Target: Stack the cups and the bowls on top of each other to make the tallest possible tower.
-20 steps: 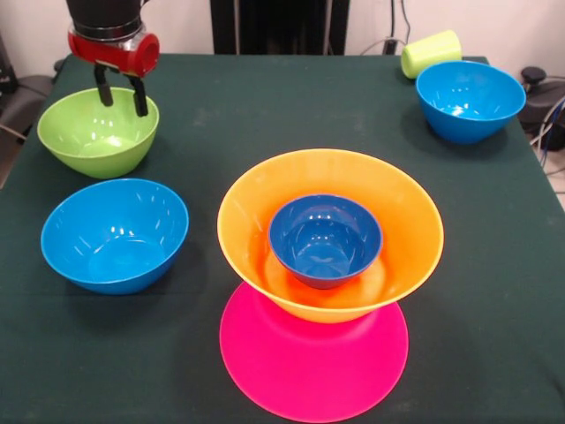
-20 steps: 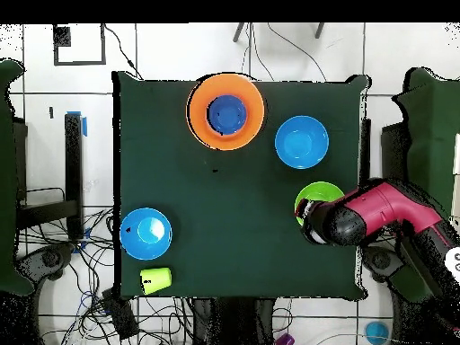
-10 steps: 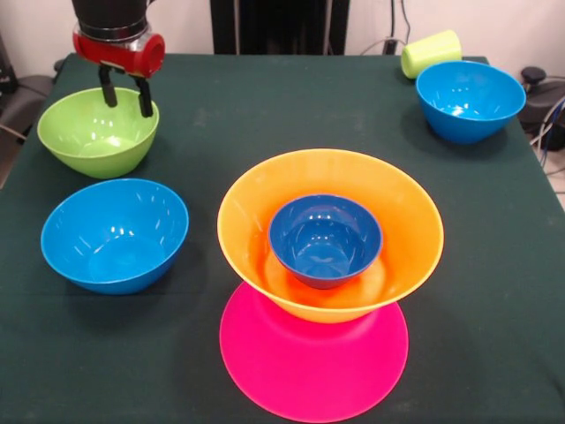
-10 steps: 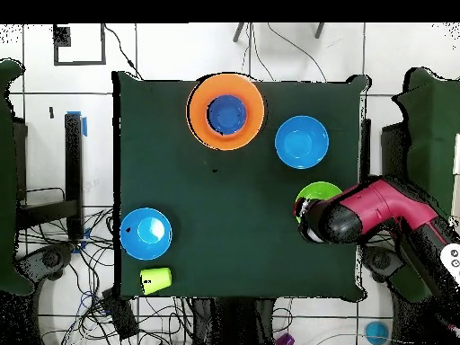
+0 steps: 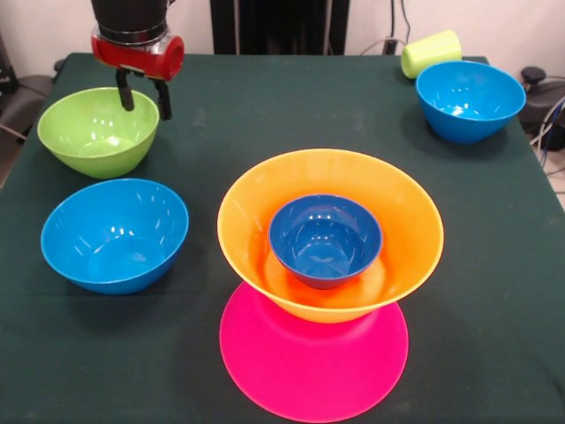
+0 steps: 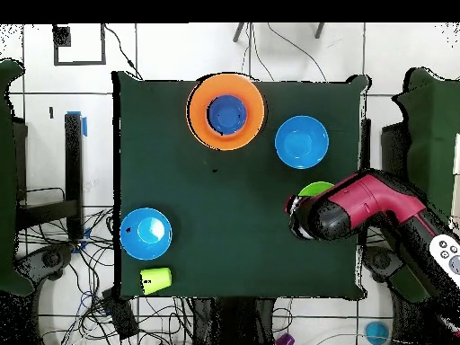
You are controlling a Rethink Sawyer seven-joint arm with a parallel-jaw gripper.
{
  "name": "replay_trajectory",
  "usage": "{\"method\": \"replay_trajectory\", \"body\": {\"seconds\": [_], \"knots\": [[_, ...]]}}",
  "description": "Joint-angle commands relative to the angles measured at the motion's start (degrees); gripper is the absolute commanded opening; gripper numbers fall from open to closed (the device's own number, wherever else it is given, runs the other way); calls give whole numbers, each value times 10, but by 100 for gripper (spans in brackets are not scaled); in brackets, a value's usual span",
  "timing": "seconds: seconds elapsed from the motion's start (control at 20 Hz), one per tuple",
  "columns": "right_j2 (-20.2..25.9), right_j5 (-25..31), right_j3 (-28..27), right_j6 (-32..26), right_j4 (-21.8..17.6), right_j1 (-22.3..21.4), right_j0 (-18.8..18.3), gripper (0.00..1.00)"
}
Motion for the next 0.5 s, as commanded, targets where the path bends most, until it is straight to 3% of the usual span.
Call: {"method": "replay_trajectory", "body": {"seconds": [0.05,0.5], "knots": [[-59,-6,-3,51,1,25,37,100],[-72,-30,8,46,-23,36,36,100]]}}
